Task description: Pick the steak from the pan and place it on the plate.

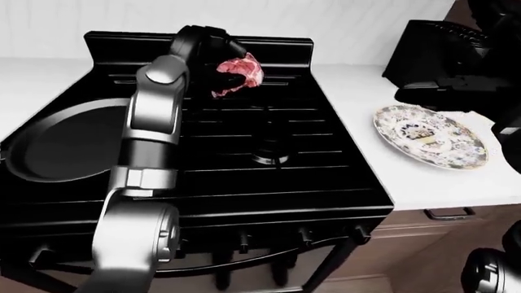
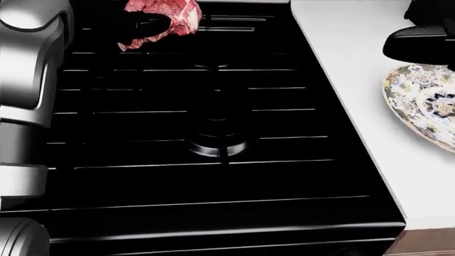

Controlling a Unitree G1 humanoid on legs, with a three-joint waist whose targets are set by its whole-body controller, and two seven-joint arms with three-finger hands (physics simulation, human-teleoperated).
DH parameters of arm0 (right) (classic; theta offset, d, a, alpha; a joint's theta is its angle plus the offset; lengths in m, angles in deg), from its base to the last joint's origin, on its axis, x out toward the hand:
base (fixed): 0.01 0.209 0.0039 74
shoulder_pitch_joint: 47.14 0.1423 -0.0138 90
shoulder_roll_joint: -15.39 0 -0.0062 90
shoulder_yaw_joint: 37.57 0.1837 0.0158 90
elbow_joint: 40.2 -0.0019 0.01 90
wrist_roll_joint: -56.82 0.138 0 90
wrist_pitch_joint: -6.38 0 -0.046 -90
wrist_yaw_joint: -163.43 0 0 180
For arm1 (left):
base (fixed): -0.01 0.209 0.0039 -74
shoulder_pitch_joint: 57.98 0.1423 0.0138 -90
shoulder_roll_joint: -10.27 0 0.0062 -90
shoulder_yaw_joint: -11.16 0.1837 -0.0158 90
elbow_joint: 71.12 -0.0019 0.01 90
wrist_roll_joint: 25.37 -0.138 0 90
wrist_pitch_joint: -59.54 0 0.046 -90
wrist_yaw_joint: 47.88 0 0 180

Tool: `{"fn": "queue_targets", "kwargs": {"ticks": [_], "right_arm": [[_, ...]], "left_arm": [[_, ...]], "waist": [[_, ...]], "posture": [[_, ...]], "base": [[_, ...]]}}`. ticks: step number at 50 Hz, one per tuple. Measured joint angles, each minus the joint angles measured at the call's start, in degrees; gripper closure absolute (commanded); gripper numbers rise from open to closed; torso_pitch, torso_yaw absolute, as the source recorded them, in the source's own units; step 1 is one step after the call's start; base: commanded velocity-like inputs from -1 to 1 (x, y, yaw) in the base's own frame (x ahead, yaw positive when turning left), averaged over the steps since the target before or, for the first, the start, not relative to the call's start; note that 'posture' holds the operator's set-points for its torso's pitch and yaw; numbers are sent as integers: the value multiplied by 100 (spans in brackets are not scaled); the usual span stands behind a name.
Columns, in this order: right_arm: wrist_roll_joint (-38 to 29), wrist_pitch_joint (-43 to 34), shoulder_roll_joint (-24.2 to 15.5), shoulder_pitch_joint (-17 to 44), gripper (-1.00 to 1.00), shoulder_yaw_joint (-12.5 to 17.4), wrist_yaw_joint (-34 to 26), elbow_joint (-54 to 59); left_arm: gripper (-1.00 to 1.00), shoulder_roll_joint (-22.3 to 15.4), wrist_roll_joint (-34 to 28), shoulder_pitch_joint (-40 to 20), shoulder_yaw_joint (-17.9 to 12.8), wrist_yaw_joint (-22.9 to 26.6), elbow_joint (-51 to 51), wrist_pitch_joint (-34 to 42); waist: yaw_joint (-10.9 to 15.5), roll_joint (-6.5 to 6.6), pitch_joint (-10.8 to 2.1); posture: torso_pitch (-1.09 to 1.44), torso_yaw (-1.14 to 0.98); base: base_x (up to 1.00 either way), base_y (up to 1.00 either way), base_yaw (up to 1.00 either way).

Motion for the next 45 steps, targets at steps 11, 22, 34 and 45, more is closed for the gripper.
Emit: {"fn": "queue_targets", "kwargs": {"ticks": [11, 22, 34, 45], "right_arm": [[51, -62, -91, 53, -100, 93, 100, 85], [142, -61, -35, -3, -100, -54, 49, 73], [64, -43, -106, -19, -100, 77, 115, 161], [165, -39, -70, 23, -100, 11, 110, 85]], "left_arm": [[35, 120, 28, -78, 83, 41, -50, -61], [34, 49, -35, 87, 20, -5, -61, 79], [34, 187, 39, 43, 162, 61, -101, -51], [33, 51, -6, -23, 26, 1, -100, -87]], "waist": [[-47, 402, 70], [-32, 501, -4], [-96, 121, 53], [-4, 567, 17]], "posture": [[0, 0], [0, 0], [0, 0], [0, 0]], "base": [[0, -13, 0], [0, -12, 0], [0, -12, 0], [0, -13, 0]]}}
